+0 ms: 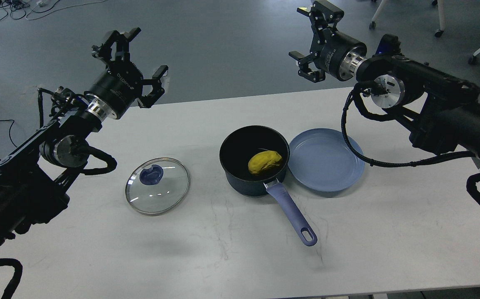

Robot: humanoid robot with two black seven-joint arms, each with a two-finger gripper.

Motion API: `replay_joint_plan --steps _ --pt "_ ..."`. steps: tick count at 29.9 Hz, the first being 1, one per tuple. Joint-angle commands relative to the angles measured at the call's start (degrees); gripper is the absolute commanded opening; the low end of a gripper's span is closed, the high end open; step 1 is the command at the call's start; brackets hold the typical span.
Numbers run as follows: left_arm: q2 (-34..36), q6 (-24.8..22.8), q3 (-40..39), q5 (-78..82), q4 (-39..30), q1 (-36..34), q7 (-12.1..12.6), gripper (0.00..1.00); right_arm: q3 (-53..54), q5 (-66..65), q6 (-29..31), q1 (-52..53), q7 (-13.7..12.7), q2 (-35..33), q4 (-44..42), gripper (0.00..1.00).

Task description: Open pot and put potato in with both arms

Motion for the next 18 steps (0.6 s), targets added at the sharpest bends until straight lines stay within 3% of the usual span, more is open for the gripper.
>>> replay_joint_plan --steps 1,18 --pt "-0.19 -0.13 -0.14 -0.20 -0.09 0.95 0.22 0.98 0.29 0.16 -0.13 -0.53 -1.42 0.12 0.18 1.00" --pt "-0.27 -0.13 -0.14 -0.20 -0.53 1.74 0.83 0.98 2.31 0.16 -0.39 -2.81 -4.05 2.49 0.36 1.00"
